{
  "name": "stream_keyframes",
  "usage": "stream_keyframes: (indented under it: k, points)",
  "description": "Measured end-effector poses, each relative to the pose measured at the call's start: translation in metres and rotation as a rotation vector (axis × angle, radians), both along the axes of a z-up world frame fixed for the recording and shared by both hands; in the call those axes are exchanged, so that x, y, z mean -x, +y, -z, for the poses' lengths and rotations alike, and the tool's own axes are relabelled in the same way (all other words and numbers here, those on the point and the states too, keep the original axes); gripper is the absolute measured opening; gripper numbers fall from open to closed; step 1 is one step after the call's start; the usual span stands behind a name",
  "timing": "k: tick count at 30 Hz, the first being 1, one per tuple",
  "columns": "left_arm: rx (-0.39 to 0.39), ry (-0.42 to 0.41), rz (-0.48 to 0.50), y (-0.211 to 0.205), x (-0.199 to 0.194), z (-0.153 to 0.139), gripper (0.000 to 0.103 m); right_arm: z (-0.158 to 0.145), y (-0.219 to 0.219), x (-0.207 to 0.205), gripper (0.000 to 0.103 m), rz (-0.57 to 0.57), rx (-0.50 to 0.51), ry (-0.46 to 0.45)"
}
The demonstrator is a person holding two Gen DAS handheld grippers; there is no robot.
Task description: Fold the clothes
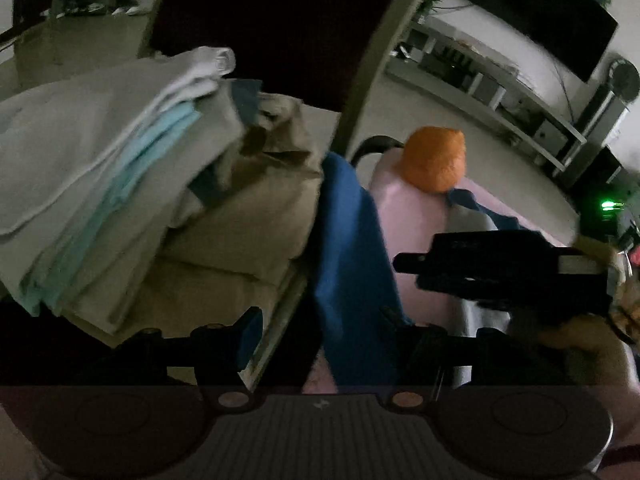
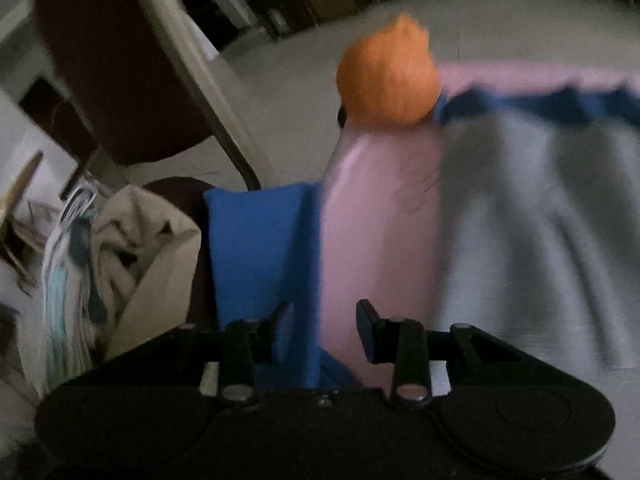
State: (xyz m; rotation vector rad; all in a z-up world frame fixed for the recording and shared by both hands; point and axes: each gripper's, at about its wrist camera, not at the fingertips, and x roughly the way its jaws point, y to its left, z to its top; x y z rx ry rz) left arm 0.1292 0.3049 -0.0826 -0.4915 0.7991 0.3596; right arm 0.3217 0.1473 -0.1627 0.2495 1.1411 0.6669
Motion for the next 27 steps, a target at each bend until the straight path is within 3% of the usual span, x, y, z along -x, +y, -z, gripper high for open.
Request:
stream_keyframes:
  k: [3,6,11,16,18,21,25,27]
  points:
    - [0.053,0.001,-0.046,0.014,0.004,0.002,0.06,0.014,0.013,-0.004,0.03,-0.004,0.006,0.034]
    - [0.077,-0.003,-0.072,0.022,0.009,0.002,0.06,0.014,0.019,0.006,0.002,-0.012,0.03,-0.024]
    - [0.101,-0.043,-0.082,0.029,0.019,-0.002,0.06,-0.041,0.003,0.052,0.002,-0.005,0.035,-0.268]
    - [0.167,-0.089,-0.079,0.035,0.028,-0.004,0.06,-0.11,-0.043,0.103,0.002,-0.004,-0.01,-0.361]
    - [0.184,-0.087,-0.07,0.033,0.029,-0.005,0.06,-0.113,-0.065,0.12,0.002,0.014,-0.01,-0.319]
    - [0.173,-0.074,-0.038,0.022,0.027,-0.005,0.06,-0.091,-0.094,0.143,0.002,0.044,0.016,-0.196]
    - [0.12,-0.04,0.051,-0.002,0.02,-0.005,0.059,-0.036,-0.11,0.159,0.014,0.045,0.111,0.026]
    - [0.115,-0.045,0.088,-0.011,0.018,-0.005,0.059,-0.028,-0.122,0.161,0.016,0.102,0.087,0.064]
